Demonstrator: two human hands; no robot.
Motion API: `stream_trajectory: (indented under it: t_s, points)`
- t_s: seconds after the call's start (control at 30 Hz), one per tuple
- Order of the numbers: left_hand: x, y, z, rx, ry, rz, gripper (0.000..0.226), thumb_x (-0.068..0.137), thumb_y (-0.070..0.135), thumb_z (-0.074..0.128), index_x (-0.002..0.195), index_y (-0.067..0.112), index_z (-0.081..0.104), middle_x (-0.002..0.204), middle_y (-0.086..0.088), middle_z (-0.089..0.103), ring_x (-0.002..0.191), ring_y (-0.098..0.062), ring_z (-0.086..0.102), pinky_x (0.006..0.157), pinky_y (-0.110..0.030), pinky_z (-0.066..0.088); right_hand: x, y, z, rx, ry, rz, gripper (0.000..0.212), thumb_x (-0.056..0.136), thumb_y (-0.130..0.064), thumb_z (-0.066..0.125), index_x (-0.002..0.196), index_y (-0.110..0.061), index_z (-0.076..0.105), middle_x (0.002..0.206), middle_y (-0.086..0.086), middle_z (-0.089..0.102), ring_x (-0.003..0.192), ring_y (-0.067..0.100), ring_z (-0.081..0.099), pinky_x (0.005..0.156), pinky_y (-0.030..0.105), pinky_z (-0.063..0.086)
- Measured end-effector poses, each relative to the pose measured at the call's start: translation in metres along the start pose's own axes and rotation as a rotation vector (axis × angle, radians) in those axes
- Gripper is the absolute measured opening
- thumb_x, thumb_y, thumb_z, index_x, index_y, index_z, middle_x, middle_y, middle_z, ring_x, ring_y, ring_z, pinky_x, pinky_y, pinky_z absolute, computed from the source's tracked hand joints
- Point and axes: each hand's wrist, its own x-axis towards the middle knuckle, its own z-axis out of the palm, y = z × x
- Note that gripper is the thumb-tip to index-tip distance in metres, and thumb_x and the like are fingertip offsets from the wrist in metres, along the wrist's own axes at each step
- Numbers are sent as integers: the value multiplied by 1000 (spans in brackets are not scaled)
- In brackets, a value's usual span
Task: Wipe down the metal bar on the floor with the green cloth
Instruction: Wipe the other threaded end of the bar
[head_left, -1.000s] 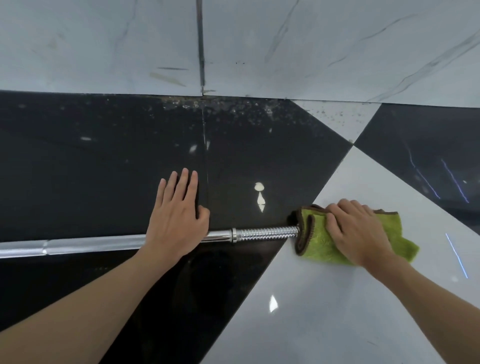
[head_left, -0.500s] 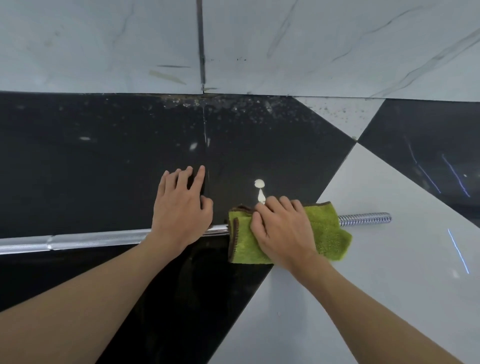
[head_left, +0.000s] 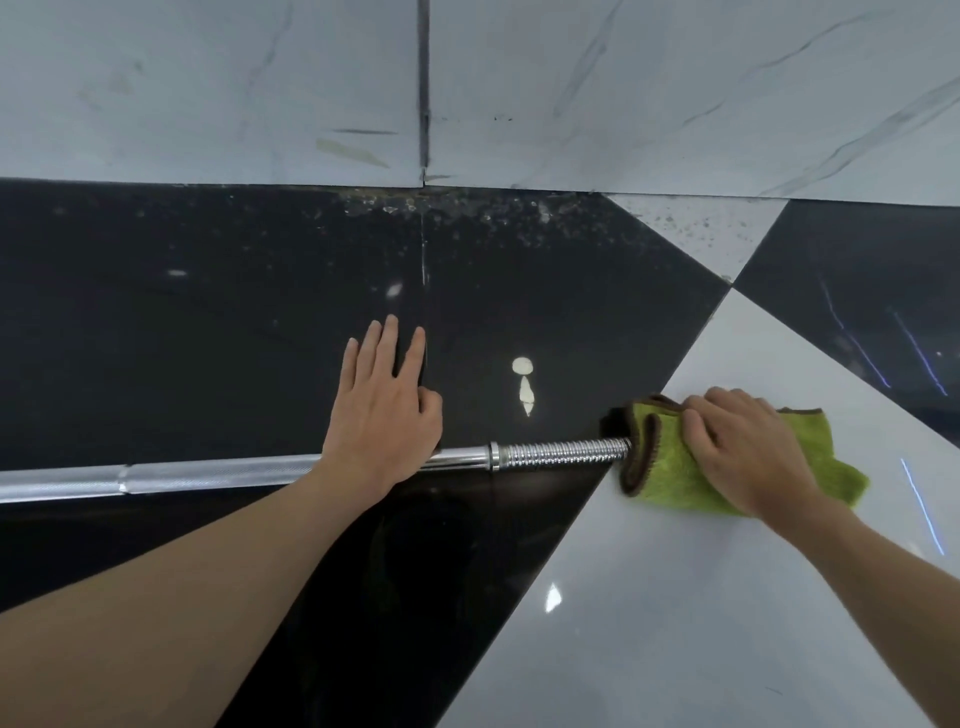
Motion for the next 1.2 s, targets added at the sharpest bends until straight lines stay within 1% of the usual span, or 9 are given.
stream_trajectory:
  t_s: [0.23,0.4,0.5,0.73,0.83,0.97,1.03,1.1,1.2]
  points:
    - [-21,6,2,48,-18,5,70,93,37,21,158,14,14,165,-17,11,154,-31,4,124,-52,9,-12,-35,0,-78,16,69,33,92,-28,32,75,-16,57,70,2,56,69,32,52,69,43,40]
    - [-43,11,2,92,-47,23,68,95,41,20,158,16,14,165,-16,12,154,-31,6,123,-53,12,-14,-124,1,35,35,-103,23,92,-28,41,73,-21,54,72,-1,57,69,25,51,68,41,41]
    - [-54,14,3,113,-52,28,68,95,41,22,158,16,16,165,-16,13,153,-31,8,122,-54,13,-17,-161,6,76,22,-98,26,92,-28,42,70,-21,53,69,-3,56,67,23,47,67,40,41]
    - [-69,16,5,112,-72,28,68,96,43,20,158,16,13,166,-14,11,154,-28,5,123,-53,8,-26,-120,2,22,-23,-205,28,96,-34,40,77,-20,55,71,-2,52,66,23,48,67,40,42]
    - [-77,18,6,107,-76,22,68,96,44,17,158,16,13,166,-13,11,154,-28,5,123,-53,8,-33,-82,-2,-18,-30,-141,29,95,-33,38,78,-18,57,71,1,54,67,28,53,67,42,42]
    - [-89,23,4,126,-109,57,68,96,43,11,158,16,12,166,-13,10,154,-31,6,123,-53,10,-50,-28,-10,-43,-90,8,31,96,-38,32,90,-16,54,77,2,59,73,29,53,72,42,38]
    - [-92,23,3,130,-120,106,69,95,43,12,158,16,12,166,-13,8,154,-30,4,123,-53,9,-56,-22,-11,-37,-123,35,31,96,-39,30,94,-17,52,80,2,60,75,28,52,74,41,37]
    - [-87,23,3,113,-119,140,71,93,43,18,158,17,13,167,-11,7,154,-28,2,124,-52,7,-60,-27,-9,-63,-104,24,32,95,-37,30,95,-15,54,81,3,59,75,30,53,74,43,39]
    - [-70,28,4,26,-85,110,73,91,44,22,158,16,14,167,-10,7,154,-26,1,125,-48,3,-67,-37,-6,-120,-61,-7,32,94,-32,31,92,-13,57,80,5,56,74,31,52,72,44,41]
